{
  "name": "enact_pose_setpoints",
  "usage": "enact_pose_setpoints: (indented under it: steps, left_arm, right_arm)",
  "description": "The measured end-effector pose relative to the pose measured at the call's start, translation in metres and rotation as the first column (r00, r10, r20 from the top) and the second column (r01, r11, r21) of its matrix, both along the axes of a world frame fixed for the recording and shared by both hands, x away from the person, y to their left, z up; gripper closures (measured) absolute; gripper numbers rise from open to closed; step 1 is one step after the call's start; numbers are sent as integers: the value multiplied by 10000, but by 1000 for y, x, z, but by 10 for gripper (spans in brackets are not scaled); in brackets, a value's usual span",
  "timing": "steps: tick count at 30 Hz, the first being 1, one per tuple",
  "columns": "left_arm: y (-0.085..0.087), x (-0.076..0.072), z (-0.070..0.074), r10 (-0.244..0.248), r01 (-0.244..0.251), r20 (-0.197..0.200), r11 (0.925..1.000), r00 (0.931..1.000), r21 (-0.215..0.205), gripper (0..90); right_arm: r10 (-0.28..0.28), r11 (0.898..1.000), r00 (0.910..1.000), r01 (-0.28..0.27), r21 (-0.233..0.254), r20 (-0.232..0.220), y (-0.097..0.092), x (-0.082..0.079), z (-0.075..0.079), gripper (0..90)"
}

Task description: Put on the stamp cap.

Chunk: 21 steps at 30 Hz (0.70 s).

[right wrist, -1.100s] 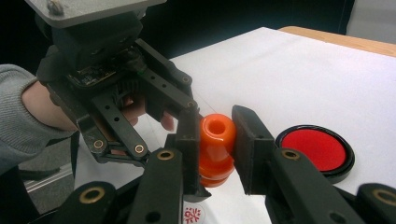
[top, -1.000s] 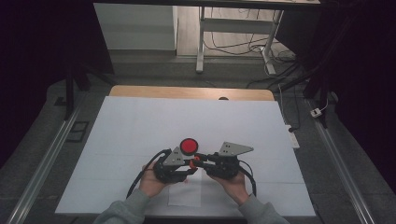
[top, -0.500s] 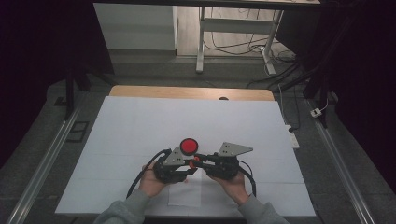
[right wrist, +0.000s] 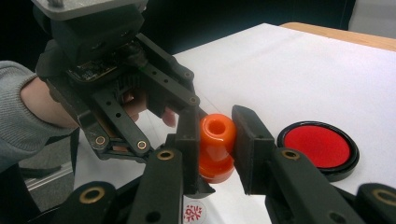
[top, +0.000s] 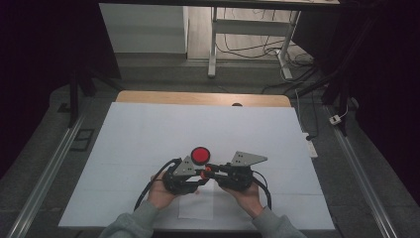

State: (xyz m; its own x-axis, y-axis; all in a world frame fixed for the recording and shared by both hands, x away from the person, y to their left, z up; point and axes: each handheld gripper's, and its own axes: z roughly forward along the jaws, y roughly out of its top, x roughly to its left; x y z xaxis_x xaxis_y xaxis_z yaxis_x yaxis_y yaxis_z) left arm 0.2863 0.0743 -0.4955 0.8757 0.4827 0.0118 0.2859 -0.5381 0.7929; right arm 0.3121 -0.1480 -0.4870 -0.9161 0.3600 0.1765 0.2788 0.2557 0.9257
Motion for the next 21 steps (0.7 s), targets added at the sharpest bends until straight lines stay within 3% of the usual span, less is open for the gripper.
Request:
enact_pose_setpoints:
  steps: [12,21]
  left_arm:
    - [-2,-3,1,113,-115,294,9999,9995,59,653]
    - [-1,-3,1,149,-149,163,9999,9998,-15,653]
  right_arm:
    - [-32,10000,10000,32,84,-2,-1,0,0,725]
    - [-33,9999,10000,32,128,43,-1,-1,0,727]
